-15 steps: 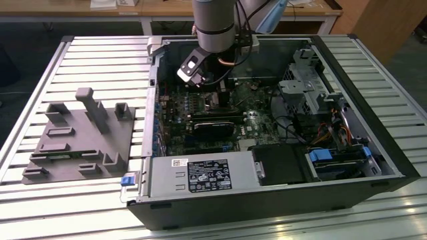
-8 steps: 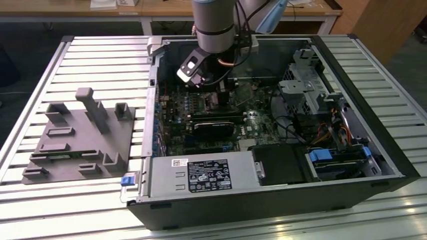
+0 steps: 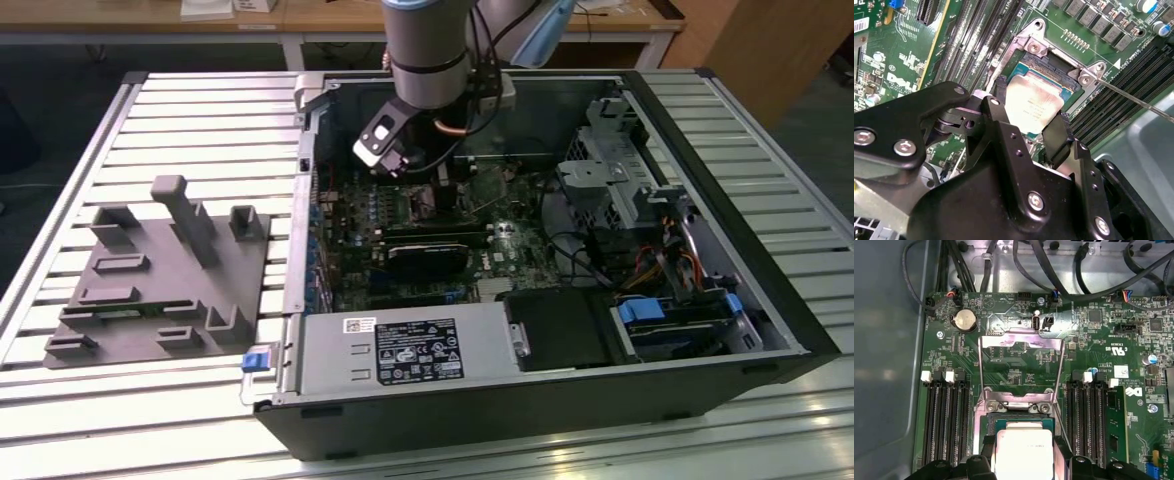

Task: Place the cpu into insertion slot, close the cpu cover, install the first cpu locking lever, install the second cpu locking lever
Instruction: 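Place the cpu into insertion slot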

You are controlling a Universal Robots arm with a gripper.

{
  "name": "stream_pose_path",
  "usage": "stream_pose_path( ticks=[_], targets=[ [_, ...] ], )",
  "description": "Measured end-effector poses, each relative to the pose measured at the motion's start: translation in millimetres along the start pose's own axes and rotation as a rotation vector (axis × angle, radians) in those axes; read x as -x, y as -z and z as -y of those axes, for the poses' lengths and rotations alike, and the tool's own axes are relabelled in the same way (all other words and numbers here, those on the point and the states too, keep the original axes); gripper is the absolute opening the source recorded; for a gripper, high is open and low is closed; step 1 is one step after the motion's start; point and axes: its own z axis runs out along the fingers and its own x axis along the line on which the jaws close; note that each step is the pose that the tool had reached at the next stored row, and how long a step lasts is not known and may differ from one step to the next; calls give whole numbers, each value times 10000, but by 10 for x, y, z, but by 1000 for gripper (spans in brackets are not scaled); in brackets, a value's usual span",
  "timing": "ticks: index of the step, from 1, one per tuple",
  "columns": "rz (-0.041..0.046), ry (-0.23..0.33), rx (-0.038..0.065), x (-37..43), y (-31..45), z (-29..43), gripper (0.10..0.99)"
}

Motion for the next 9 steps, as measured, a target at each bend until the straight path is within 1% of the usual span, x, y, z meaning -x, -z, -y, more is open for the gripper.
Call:
stream_pose_path(
  ticks=[9],
  targets=[
    [18,-121,-1,-7,-47,20,541]
  ],
)
